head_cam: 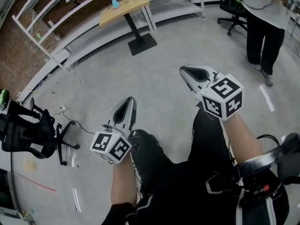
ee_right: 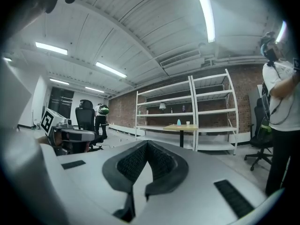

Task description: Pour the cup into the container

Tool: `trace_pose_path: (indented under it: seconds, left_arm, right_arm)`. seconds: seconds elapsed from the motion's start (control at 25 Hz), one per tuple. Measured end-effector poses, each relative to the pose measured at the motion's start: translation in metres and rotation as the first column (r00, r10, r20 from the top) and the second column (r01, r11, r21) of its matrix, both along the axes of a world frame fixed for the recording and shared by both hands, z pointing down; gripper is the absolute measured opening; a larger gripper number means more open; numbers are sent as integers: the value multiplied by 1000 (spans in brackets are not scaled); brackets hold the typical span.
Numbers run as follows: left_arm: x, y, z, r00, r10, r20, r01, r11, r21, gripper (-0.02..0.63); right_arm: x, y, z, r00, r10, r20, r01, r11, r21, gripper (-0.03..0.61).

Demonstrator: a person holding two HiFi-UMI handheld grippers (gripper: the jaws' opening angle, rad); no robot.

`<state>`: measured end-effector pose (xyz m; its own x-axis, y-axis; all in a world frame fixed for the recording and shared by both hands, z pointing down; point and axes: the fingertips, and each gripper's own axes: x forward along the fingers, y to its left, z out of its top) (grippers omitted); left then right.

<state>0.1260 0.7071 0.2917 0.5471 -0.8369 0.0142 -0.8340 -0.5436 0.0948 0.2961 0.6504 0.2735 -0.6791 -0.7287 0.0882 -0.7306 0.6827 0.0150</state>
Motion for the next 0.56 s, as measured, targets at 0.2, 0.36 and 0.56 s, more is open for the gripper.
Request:
trace_pose_path:
  seconds: [0.2, 0.36, 0.56]
  left_arm:
    - [3, -1, 1, 1000, 2, 11, -2, 1000, 6, -6]
    - [1, -3, 6, 1000, -5, 12, 5, 1000, -1, -6]
    - [-8, -2, 5, 1000, -16, 7, 16, 1000, 12, -6]
  right_arm:
    - [5, -5, 1, 1000, 10, 4, -10, 1000, -1, 2]
    - [7, -6, 6, 1000, 12, 1, -12, 1000, -6, 2]
    - [-1, -7, 7, 1000, 4, -7, -4, 1000, -3, 2]
